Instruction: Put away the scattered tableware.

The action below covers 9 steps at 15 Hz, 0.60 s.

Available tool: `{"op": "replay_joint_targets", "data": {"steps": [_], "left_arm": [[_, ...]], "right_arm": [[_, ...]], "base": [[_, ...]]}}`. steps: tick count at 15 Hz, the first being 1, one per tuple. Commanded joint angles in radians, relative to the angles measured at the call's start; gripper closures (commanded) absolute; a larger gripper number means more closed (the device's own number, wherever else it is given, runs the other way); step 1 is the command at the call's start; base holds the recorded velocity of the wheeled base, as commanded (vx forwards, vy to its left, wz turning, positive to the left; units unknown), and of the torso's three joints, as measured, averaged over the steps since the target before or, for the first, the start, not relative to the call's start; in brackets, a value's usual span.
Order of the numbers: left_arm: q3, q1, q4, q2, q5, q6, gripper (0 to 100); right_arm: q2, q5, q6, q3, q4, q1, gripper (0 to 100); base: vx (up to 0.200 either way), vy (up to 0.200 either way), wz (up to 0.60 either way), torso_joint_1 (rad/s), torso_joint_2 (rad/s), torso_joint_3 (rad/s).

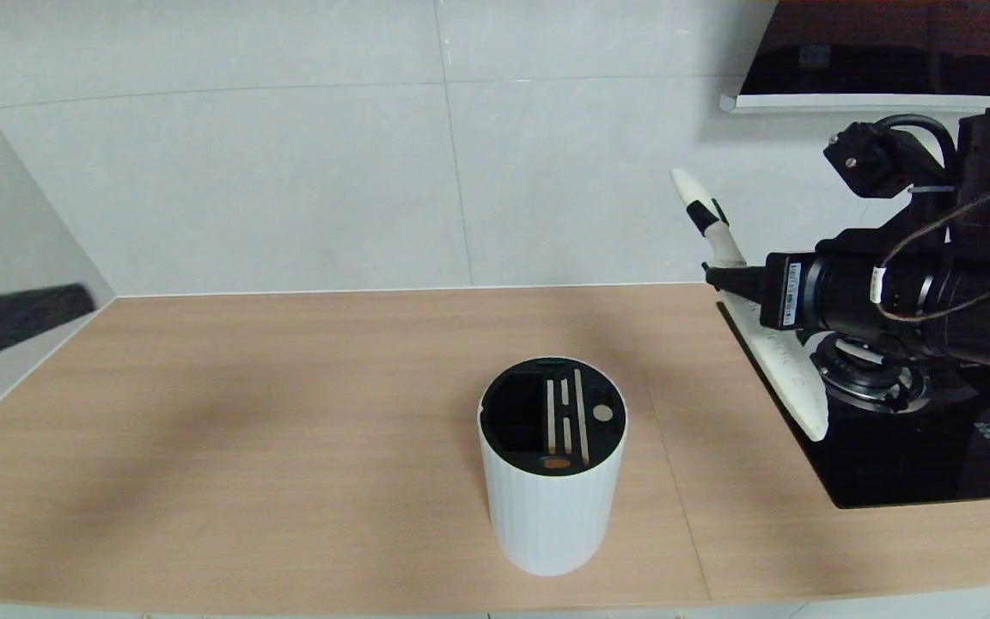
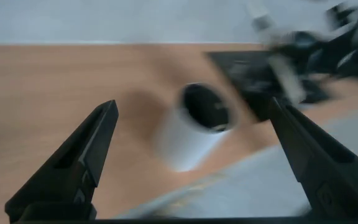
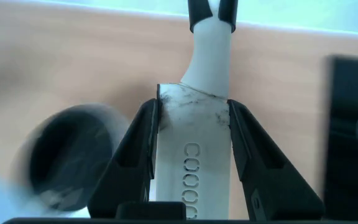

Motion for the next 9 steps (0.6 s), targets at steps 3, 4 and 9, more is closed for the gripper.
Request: {"op": "replay_joint_targets", "data": {"steps": [3,4,9], "left_arm": [[-0.053,-0.164,-0.188,0.355,0.003,-0.251,0],[-0.061,-0.193,-0.262,0.429,0.009,-0.315,0],[0.024,-0.393,-0.581,0.574,0.106,-0.387,0]], "right_arm": [[-0.022,-0.085,0.059,-0.006,0.016,0.232,100],[0.003,-0.157,0.064,-0.007,0.013,0.29,100],[0.036,-0.201,0.087,-0.001,0.012,0.379,100]], "base": [[0.0,0.0,0.0,0.0,0.0,0.0],[0.0,0.0,0.0,0.0,0.0,0.0],[0.0,0.0,0.0,0.0,0.0,0.0]]}}
